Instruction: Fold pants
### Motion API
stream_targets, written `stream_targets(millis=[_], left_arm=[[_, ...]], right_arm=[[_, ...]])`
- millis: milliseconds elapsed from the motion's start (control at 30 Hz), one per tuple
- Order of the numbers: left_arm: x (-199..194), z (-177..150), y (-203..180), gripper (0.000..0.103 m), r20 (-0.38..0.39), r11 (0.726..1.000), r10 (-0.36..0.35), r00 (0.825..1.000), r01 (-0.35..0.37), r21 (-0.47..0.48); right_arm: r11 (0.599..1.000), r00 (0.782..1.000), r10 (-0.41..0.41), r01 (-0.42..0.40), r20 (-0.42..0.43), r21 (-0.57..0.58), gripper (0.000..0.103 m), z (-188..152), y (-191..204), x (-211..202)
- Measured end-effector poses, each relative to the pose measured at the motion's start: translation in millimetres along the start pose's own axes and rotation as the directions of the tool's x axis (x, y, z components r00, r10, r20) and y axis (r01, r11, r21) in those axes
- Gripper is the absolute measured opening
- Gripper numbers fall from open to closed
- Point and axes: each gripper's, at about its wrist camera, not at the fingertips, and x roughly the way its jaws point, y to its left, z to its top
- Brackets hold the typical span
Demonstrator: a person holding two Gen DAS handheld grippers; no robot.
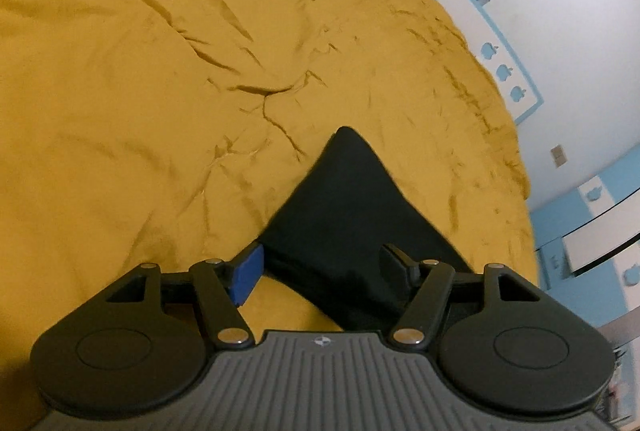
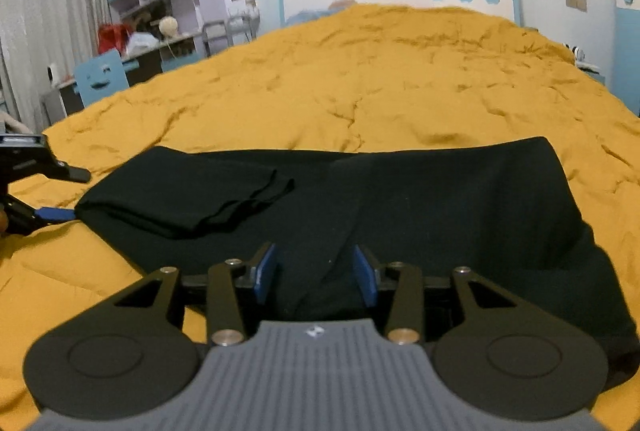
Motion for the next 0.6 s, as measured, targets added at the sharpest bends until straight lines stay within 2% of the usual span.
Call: stream_targets(millis=[167, 267, 333, 433, 600], left_arm=[[-5.7, -5.6, -2.3, 0.078, -0.023, 1.0, -0.003, 1.0, 0.003, 0.003], [-5.2, -4.4, 2.7, 0.081, -0.027, 0.999, -0.026, 0.999, 0.025, -0.037], [0.0, -2.1, 5.7, 0.087, -0.038, 0.997, -0.035, 0.999, 0.032, -0.068], [11.1, 1.3, 11.8, 0.088, -0.042, 0.992, -0.04, 0.998, 0.035, -0.124], [20.0, 1.0, 12.7, 0.088, 0.003, 0.977, -0.018, 1.0, 0.018, -0.212]], right_arm=[[1.0, 0.999, -0.007, 0.006, -0.037, -0.022, 0.043, 2.0, 3.4, 11.3], [0.999, 0.999, -0.01, 0.008, -0.042, -0.052, 0.048, 0.9, 7.6, 12.5], [0.998, 0.999, -0.013, 0.01, -0.045, -0.068, 0.051, 0.1, 9.4, 13.2], [0.996, 0.999, -0.016, 0.011, -0.05, -0.087, 0.054, -0.9, 12.4, 14.7], [0.996, 0.999, -0.018, 0.013, -0.05, -0.091, 0.054, -1.0, 12.7, 15.7]])
